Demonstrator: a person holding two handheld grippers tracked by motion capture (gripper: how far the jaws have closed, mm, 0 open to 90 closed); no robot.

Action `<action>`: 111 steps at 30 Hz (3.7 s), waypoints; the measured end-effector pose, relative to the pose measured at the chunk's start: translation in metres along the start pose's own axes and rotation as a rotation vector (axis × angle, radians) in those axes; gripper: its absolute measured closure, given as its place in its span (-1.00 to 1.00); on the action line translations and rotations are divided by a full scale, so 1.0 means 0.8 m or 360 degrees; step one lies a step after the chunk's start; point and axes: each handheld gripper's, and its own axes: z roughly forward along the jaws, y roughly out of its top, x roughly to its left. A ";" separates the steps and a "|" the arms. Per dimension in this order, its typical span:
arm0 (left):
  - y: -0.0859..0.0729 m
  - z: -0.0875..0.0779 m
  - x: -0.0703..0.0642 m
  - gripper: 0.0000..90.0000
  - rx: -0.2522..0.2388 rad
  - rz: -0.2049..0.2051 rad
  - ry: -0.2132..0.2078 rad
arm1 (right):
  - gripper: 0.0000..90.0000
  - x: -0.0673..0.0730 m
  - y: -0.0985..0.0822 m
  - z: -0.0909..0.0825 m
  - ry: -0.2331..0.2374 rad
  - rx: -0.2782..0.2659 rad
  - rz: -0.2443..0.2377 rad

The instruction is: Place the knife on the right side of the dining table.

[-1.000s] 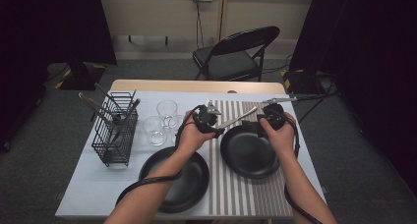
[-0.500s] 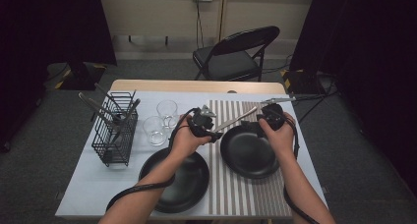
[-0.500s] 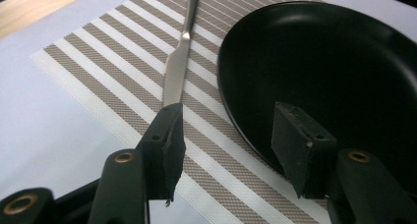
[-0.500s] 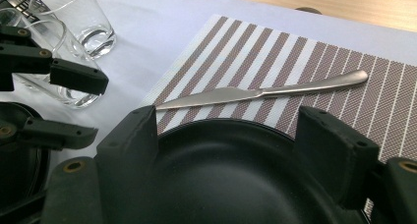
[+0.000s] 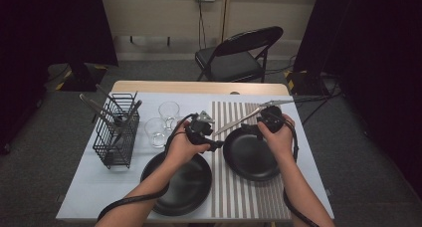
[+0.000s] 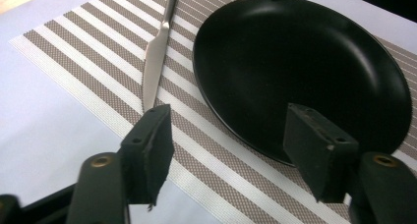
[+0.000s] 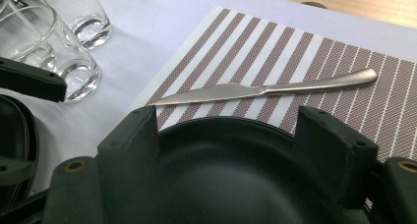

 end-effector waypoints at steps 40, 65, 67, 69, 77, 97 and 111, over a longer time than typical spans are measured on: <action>-0.035 -0.044 -0.017 -0.59 -0.0003 -0.0027 -0.0173 | -0.44 -0.013 0.011 0.040 -0.0054 0.0044 -0.0020; -0.068 -0.065 -0.015 -0.55 0.0038 -0.0024 -0.0214 | -0.44 -0.022 0.012 0.061 -0.0078 0.0079 -0.0053; -0.070 -0.067 -0.015 -0.55 0.0041 -0.0019 -0.0213 | -0.44 -0.021 0.013 0.063 -0.0083 0.0081 -0.0061; -0.073 -0.069 -0.015 -0.55 0.0035 -0.0026 -0.0229 | -0.44 -0.019 0.014 0.065 -0.0086 0.0088 -0.0068; -0.085 -0.079 -0.011 -0.55 0.0027 -0.0044 -0.0227 | -0.43 -0.021 0.018 0.074 -0.0105 0.0103 -0.0079; -0.107 -0.095 -0.014 -0.55 0.0061 -0.0029 -0.0220 | -0.42 -0.035 0.018 0.096 -0.0145 0.0161 -0.0115; -0.116 -0.101 -0.014 -0.55 0.0045 -0.0041 -0.0245 | -0.29 -0.044 0.019 0.112 -0.0187 0.0190 -0.0129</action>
